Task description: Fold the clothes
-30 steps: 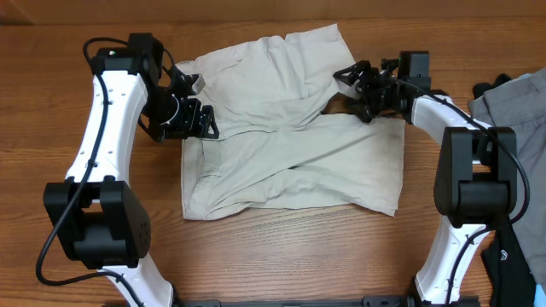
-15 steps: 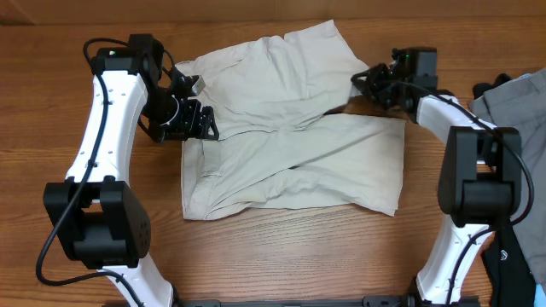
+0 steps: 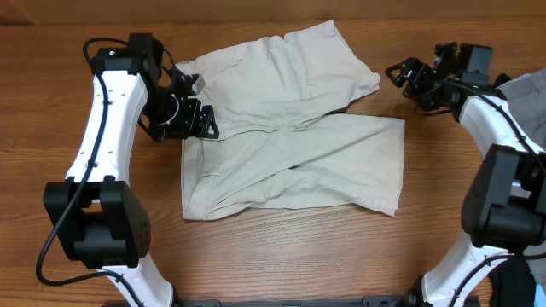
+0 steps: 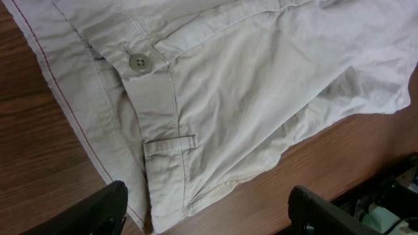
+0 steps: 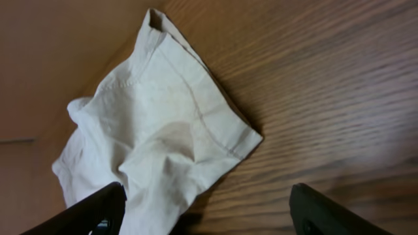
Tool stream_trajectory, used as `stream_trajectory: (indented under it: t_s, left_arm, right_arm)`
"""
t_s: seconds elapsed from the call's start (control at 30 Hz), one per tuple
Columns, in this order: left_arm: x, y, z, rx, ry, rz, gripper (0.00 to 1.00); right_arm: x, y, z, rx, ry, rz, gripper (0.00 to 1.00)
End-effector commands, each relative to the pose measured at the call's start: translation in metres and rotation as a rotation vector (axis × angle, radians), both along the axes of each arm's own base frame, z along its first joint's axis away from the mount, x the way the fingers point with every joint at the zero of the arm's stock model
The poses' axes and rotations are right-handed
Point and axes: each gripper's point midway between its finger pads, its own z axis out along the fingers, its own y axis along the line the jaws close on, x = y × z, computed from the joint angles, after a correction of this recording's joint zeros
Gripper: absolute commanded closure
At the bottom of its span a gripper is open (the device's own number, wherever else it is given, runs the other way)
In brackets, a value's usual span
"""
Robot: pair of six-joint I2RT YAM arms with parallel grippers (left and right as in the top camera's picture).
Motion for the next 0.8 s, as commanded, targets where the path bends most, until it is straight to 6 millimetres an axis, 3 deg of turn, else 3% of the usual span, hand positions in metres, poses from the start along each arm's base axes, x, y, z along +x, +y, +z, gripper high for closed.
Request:
stream_trajectory:
  t_s: [0.0, 0.1, 0.3, 0.53, 0.6, 0.67, 0.7, 0.77]
  left_arm:
    - [0.000, -0.005, -0.001, -0.012, -0.007, -0.024, 0.18]
    - [0.000, -0.005, -0.001, -0.013, -0.005, -0.024, 0.18]
    - [-0.001, -0.008, 0.000, -0.031, -0.004, -0.024, 0.18]
    - [-0.001, -0.008, 0.000, -0.032, -0.004, -0.024, 0.18]
    - [-0.001, -0.008, 0.000, -0.032, -0.004, -0.024, 0.18]
    - [-0.001, -0.008, 0.000, -0.032, -0.004, -0.024, 0.18]
    - [-0.001, -0.008, 0.000, -0.032, -0.002, -0.024, 0.18]
    - [-0.003, -0.007, 0.000, -0.030, 0.004, -0.024, 0.18]
  right_arm:
    - [0.000, 0.017, -0.022, 0.060, 0.083, -0.024, 0.15]
    - [0.002, 0.025, -0.041, 0.132, 0.157, -0.087, 0.24]
    - [0.018, 0.037, -0.060, 0.160, 0.116, -0.072, 0.24]
    - [0.024, 0.043, -0.086, 0.191, 0.145, -0.106, 0.25]
    - [0.026, 0.048, -0.087, 0.217, 0.130, -0.078, 0.34]
    - [0.026, 0.050, -0.086, 0.215, 0.115, -0.059, 0.67]
    - [0.027, 0.048, -0.084, 0.205, 0.103, -0.050, 0.80]
    - [0.027, 0.040, -0.077, 0.197, 0.082, -0.046, 0.91]
